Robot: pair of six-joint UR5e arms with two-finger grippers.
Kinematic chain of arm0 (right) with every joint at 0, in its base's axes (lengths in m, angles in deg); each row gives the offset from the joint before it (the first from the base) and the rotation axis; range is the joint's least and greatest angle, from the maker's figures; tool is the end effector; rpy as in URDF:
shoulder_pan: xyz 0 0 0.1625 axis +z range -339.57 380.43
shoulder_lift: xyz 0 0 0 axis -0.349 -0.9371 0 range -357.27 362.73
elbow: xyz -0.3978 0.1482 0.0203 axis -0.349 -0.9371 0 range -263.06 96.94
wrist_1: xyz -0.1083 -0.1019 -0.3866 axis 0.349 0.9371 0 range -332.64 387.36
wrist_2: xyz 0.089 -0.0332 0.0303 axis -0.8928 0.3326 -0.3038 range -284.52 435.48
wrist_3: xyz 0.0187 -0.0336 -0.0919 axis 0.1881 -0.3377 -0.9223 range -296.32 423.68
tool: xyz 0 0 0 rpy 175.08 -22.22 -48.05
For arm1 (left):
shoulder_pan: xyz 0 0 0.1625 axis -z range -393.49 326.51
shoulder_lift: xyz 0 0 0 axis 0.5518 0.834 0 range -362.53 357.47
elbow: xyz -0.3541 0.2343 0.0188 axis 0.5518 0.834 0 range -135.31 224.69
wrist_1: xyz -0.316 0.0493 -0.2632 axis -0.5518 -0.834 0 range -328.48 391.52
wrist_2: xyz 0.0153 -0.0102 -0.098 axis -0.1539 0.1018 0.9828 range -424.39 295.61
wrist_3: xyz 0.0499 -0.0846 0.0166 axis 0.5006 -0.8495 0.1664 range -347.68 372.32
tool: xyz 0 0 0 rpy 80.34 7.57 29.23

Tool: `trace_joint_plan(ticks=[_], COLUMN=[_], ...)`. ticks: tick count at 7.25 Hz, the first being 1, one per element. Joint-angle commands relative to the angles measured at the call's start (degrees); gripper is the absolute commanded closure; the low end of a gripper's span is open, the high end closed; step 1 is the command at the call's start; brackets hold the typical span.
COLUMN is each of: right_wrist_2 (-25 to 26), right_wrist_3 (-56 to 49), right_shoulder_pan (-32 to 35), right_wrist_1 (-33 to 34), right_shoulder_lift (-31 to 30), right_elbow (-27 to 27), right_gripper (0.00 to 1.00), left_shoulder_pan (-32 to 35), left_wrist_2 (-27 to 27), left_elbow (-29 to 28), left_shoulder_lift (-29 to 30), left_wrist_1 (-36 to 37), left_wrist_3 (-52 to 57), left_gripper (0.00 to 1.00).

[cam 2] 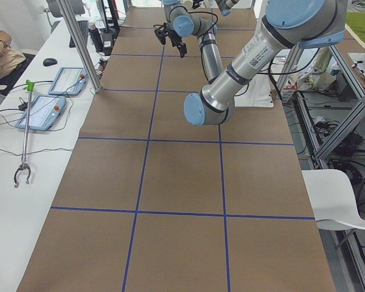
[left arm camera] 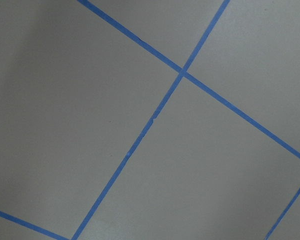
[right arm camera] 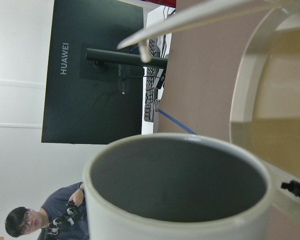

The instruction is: Left arm hands cup to right arm to dump lemon

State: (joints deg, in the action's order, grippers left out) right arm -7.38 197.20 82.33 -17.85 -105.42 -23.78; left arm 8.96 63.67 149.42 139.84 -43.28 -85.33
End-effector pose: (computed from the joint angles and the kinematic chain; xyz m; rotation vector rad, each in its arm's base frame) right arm 0.0199 -0.2719 0.7686 0.3883 -1.6813 1.5255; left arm 0.4034 -0.4663 0.0306 -0.3309 1.0235 -0.4892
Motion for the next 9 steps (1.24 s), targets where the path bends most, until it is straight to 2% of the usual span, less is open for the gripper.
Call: trace_joint_plan(ticks=[1,4,9], right_wrist_2=[0.41,0.50,0.59], right_wrist_3=[8.57,20.43,35.04], right_shoulder_pan=[0.59,3.40,3.75], right_wrist_1=[-3.48,-4.35,-7.08], right_shoulder_lift=[1.19,3.12,3.47], right_elbow=[-2.77,-2.85,-4.43], right_gripper=[0.99,0.96,0.93], left_shoulder_pan=[0.00,0.00,0.26], left_wrist_2=[0.00,-0.09,-0.62], left_elbow=[0.03,0.12,0.65], left_shoulder_lift=[0.02,0.19,0.37], left_wrist_1=[0.00,0.09,0.09], left_wrist_3=[0.00,0.00,-0.09], left_gripper=[0.00,0.00,0.00])
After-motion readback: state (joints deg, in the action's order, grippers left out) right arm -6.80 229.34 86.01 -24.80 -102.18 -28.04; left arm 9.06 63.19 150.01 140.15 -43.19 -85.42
